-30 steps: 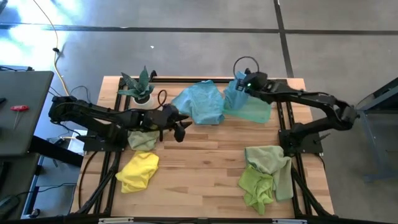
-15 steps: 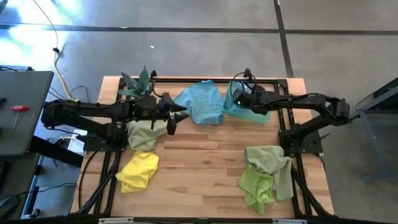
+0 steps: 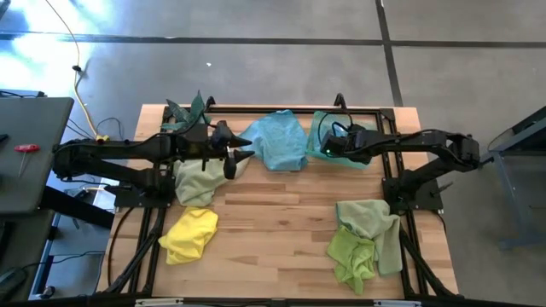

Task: Fold microfiber towels
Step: Put the bottom blue microfiber cloth into the green bin, then fold the yellow microfiber cloth

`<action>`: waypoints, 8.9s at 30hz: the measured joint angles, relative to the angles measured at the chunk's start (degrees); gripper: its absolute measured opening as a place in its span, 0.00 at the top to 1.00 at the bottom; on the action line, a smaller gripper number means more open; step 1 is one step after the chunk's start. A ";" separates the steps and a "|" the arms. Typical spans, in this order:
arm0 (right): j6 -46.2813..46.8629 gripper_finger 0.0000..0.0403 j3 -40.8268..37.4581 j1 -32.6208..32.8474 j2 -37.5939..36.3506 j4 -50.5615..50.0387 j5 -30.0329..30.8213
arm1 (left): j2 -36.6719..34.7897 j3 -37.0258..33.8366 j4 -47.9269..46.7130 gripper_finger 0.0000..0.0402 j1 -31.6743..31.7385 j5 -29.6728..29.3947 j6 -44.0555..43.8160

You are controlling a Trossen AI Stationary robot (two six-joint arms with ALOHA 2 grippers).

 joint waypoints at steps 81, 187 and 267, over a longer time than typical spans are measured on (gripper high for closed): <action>-69.47 0.38 0.02 5.20 -9.97 34.71 -19.57 | -8.73 0.01 -56.27 0.57 -29.98 4.63 -48.95; -77.39 0.38 0.02 6.86 -9.92 42.97 -56.90 | 31.30 45.89 -45.92 1.00 -28.46 -17.02 -21.25; -100.85 0.89 0.00 10.84 1.90 54.38 -59.20 | 21.00 45.92 -26.03 1.00 -29.87 -27.82 4.02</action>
